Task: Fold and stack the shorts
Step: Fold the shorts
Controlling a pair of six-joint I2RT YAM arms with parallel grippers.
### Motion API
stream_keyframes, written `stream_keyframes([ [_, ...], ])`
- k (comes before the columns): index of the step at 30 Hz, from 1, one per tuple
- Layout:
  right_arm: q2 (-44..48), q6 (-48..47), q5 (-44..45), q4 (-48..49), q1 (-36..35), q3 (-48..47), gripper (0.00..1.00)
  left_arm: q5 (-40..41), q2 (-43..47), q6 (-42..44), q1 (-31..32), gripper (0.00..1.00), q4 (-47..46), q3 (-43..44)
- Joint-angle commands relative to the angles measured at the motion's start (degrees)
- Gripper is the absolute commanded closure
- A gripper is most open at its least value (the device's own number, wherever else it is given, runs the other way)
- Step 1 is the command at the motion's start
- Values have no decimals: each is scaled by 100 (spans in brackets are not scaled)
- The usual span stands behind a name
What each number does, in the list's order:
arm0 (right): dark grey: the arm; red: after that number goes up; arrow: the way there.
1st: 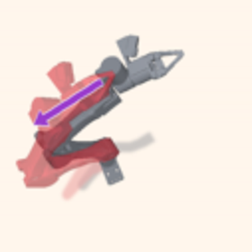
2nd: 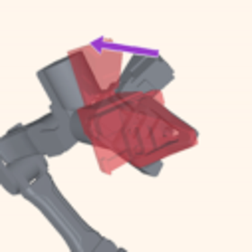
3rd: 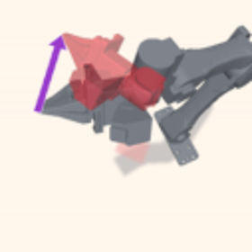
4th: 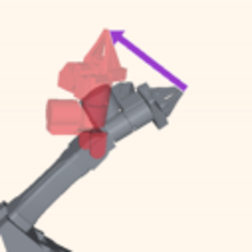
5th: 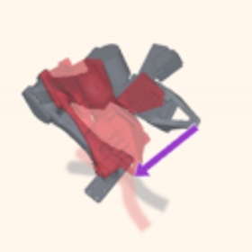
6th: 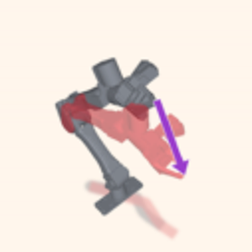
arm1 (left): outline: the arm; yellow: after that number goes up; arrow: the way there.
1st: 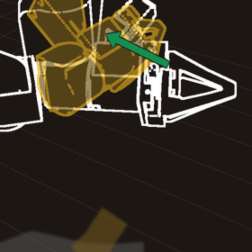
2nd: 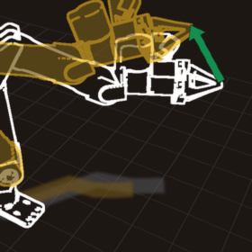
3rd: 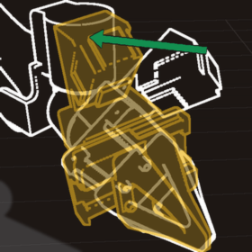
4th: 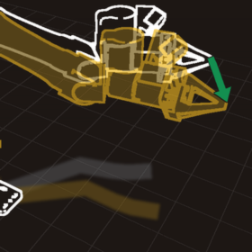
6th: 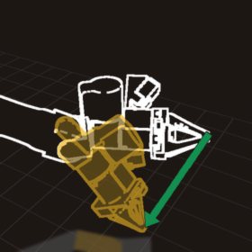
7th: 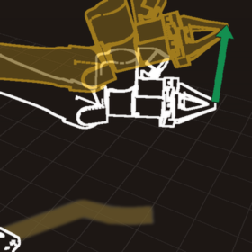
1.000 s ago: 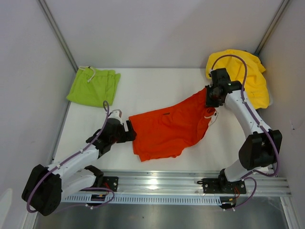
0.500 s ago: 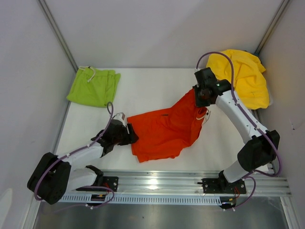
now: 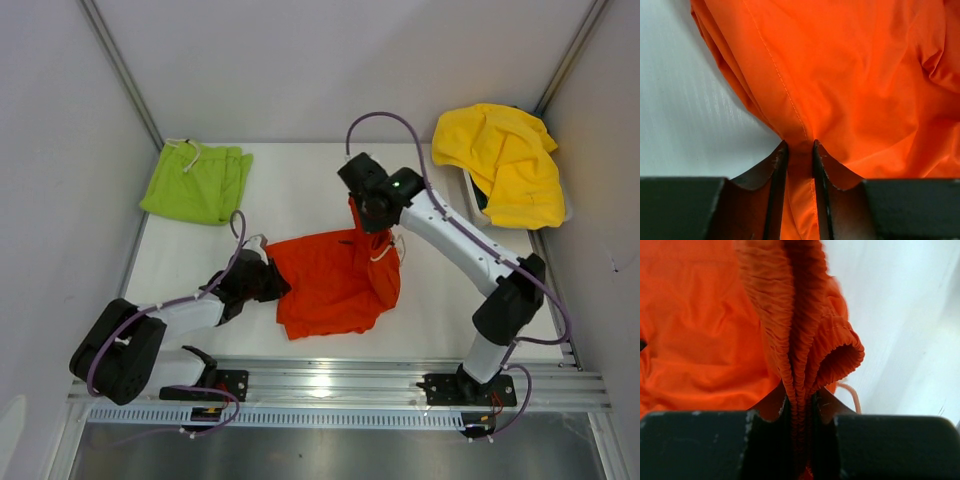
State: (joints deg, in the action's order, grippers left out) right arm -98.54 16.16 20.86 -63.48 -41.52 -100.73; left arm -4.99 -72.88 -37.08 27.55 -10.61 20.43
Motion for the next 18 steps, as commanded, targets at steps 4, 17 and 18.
stream_keyframes([
  [4, -824, 615, 436, -454, -857, -781, 88, -37, 37, 25, -48, 71, 23, -118],
  [17, -2916, 1758, 778, -1228, -1490, -2310, 87, 157, 705, 52, -39, 72, 376, -293],
  [18, -3029, 1959, 857, -1280, -1500, -2381, 86, 148, 723, 43, -39, 73, 358, -311],
])
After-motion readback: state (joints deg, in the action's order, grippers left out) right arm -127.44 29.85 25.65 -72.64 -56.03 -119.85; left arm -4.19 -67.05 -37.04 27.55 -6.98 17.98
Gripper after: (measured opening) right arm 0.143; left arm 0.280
